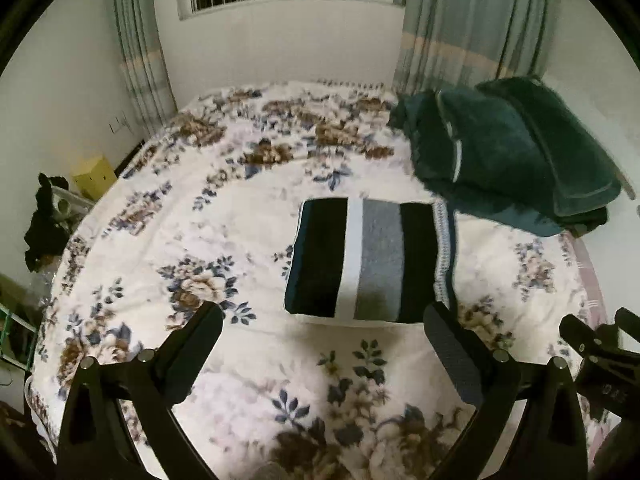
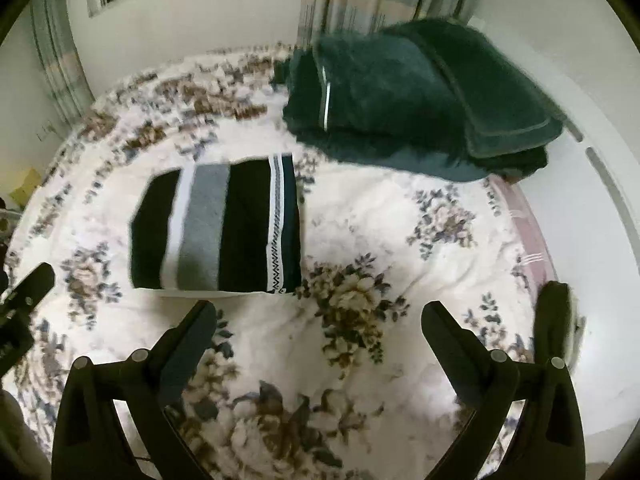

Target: Fold small clothes

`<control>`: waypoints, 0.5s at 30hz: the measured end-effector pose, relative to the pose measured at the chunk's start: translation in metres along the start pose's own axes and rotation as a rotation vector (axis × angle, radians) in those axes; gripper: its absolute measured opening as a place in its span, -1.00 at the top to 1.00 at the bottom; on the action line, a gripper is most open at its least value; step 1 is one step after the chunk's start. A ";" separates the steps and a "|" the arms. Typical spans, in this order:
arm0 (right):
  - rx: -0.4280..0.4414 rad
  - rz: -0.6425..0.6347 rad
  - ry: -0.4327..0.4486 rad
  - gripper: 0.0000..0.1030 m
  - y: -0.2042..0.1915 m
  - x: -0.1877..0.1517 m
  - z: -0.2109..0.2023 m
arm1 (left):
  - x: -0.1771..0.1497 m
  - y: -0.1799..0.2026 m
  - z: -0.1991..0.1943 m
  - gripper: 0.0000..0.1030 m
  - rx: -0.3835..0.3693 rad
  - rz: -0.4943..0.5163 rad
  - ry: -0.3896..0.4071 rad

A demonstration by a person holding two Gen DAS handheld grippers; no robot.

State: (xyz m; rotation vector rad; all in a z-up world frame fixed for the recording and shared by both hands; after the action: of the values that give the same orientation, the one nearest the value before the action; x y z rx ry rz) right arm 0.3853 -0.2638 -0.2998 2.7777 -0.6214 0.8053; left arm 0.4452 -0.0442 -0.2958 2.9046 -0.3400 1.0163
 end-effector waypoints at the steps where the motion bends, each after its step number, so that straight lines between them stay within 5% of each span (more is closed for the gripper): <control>1: 0.001 0.000 0.022 -1.00 0.003 -0.001 -0.022 | 0.000 0.000 -0.018 -0.99 0.002 0.000 0.011; 15: 0.035 0.004 0.243 -1.00 0.052 -0.033 -0.273 | -0.008 0.005 -0.226 -0.99 -0.022 0.008 0.185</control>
State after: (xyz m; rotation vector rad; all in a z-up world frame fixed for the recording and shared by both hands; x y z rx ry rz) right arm 0.2093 -0.2213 -0.0869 2.6506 -0.5729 1.1429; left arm 0.3001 -0.0211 -0.1244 2.7636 -0.3503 1.2614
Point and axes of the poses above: each gripper's, at about its wrist camera, not at the fingertips, and z roughly the way its jaws point, y to its right, x to its top, the point moved 3 cm from there along z, roughly the way its jaws point, and after that the axes turned 6 degrees about z, right-handed, at the moved point
